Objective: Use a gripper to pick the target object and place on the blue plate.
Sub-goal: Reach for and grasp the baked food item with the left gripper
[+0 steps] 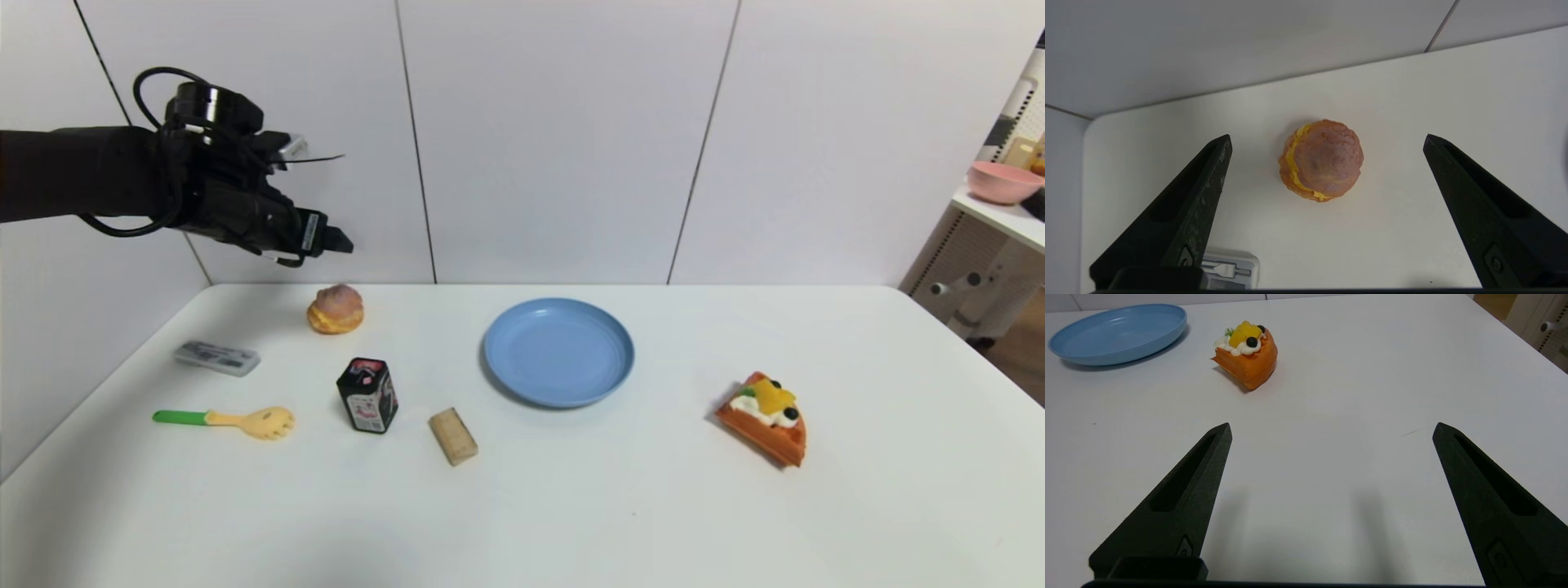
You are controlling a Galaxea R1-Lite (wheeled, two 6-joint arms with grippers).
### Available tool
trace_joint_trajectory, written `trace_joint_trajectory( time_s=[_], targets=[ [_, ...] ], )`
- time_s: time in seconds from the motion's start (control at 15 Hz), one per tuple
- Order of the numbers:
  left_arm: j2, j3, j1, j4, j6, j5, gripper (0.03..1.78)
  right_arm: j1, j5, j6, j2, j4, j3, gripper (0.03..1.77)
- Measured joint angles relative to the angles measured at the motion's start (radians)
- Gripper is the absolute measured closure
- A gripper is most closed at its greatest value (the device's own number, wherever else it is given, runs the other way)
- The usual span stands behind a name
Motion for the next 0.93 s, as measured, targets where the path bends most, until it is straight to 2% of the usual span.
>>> trace_joint_trajectory(
  time_s=[0.2,0.4,0.67,0.93],
  targets=[
    [0.077,-0.101,0.001,0.132,-0.105,0.0,0.12,0.0,0.0,0.0,0.0,0.0,0.0,0.1],
    [0.134,-0.127,0.002,0.153,-0.239,0.0,0.12,0.0,0.0,0.0,0.0,0.0,0.0,0.1],
    [0.192,-0.134,0.022,0.143,-0.263,0.001,0.12,0.0,0.0,0.0,0.0,0.0,0.0,0.1],
    [0.245,-0.163,0.03,0.141,-0.265,-0.049,0.12,0.0,0.0,0.0,0.0,0.0,0.0,0.1]
  ],
)
